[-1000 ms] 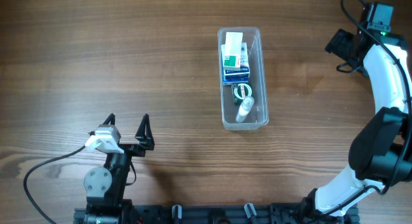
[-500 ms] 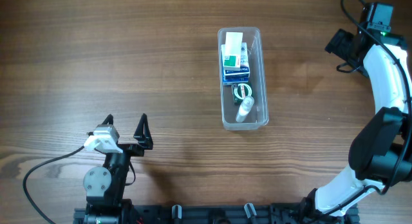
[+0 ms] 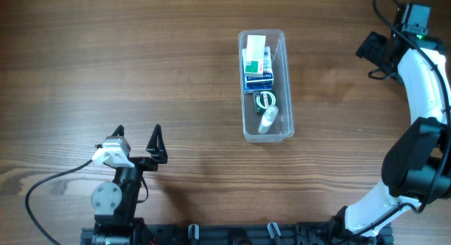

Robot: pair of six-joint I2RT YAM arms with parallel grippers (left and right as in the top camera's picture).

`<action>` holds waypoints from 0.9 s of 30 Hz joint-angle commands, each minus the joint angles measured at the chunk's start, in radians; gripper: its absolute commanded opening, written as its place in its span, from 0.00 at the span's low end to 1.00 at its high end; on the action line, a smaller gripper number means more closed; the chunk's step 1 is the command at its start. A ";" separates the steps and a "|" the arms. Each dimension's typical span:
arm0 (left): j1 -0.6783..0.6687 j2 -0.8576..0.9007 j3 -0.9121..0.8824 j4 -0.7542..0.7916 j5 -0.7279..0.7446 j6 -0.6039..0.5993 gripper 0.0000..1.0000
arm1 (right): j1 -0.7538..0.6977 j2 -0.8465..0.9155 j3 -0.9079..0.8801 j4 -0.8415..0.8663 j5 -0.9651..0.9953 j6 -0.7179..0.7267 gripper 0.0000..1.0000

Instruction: Pack container

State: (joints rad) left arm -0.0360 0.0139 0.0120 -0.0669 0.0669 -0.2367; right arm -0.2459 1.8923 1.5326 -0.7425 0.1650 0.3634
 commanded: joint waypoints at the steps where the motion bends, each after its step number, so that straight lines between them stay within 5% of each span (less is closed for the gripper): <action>1: 0.010 -0.007 -0.006 -0.003 0.011 0.020 1.00 | 0.000 -0.018 -0.003 0.002 -0.001 0.013 1.00; 10: 0.010 -0.007 -0.006 -0.003 0.011 0.020 1.00 | 0.291 -0.338 -0.003 0.002 0.000 0.009 1.00; 18: 0.010 -0.007 -0.006 -0.003 0.011 0.020 1.00 | 0.440 -0.467 -0.026 -0.021 0.044 -0.188 1.00; 27: 0.010 -0.007 -0.006 -0.003 0.011 0.020 1.00 | 0.438 -0.928 -0.612 0.337 0.044 -0.180 1.00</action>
State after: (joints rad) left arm -0.0360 0.0139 0.0120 -0.0673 0.0669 -0.2367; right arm 0.1940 1.1450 1.1130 -0.5297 0.1925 0.1982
